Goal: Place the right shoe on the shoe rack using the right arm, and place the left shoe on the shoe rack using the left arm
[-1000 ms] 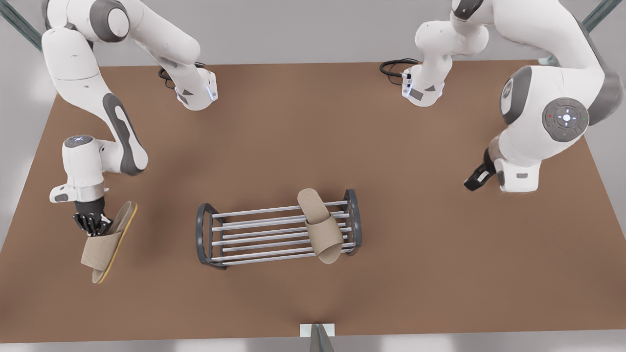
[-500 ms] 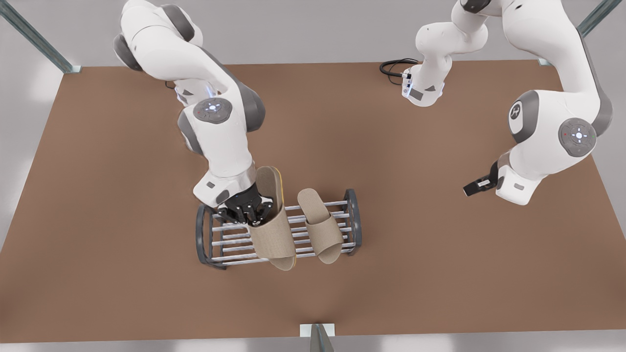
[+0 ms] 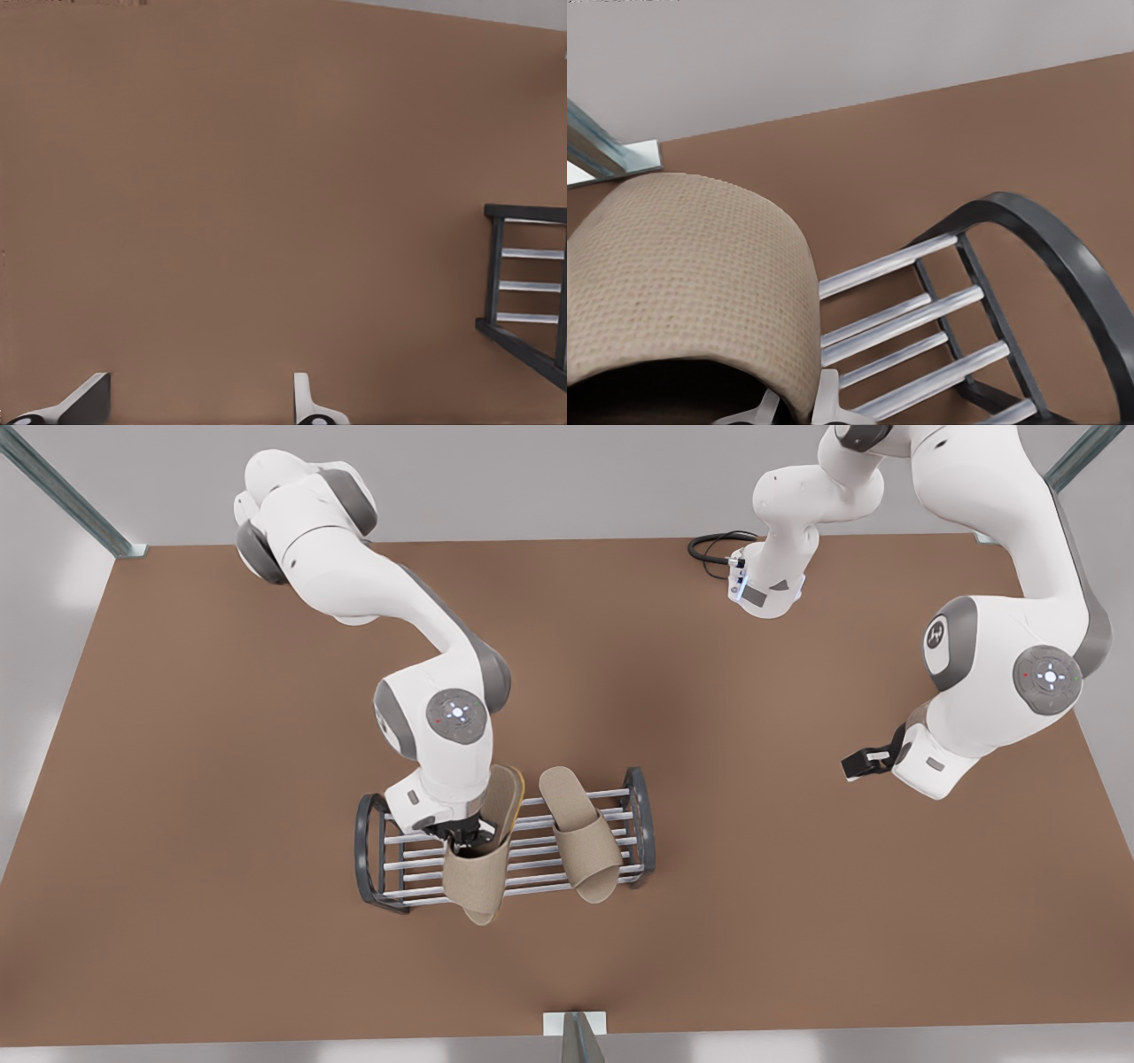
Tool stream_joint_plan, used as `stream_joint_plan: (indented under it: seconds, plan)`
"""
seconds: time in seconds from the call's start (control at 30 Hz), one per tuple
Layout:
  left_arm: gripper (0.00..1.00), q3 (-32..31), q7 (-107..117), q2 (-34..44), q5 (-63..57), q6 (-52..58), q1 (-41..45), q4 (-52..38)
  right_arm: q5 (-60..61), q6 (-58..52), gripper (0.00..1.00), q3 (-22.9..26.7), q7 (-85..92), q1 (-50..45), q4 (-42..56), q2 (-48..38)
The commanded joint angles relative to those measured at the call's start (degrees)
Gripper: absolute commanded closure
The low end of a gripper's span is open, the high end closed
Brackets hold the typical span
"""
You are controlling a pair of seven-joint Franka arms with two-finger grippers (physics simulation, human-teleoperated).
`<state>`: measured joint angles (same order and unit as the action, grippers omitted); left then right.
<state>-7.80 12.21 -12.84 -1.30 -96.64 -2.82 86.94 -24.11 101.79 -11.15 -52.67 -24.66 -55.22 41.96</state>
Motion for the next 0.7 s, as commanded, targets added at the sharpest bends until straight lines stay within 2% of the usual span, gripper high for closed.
stream_joint_plan:
  seconds: [0.0,0.23,0.47,0.67]
  plan:
    - [0.00,0.07,-8.78,0.01,-0.28,-0.31,0.00,-0.01,-0.33,0.34,0.79,-0.09,-15.71,-0.12,0.03,0.06]
    - [0.00,0.07,-8.78,0.54,-1.51,0.13,0.27,-0.19,-0.50,1.57,0.79,-0.01,-13.86,0.14,-0.68,2.17]
    - [0.00,-0.02,-8.78,0.36,-2.92,-0.31,0.62,-0.10,-0.33,13.70,0.79,-0.80,-10.26,3.22,-16.93,-5.48]
    - [0.00,-0.02,-8.78,0.27,-2.92,-0.31,0.53,-0.10,-0.59,16.16,0.79,-0.80,-10.17,3.39,-21.59,-7.06]
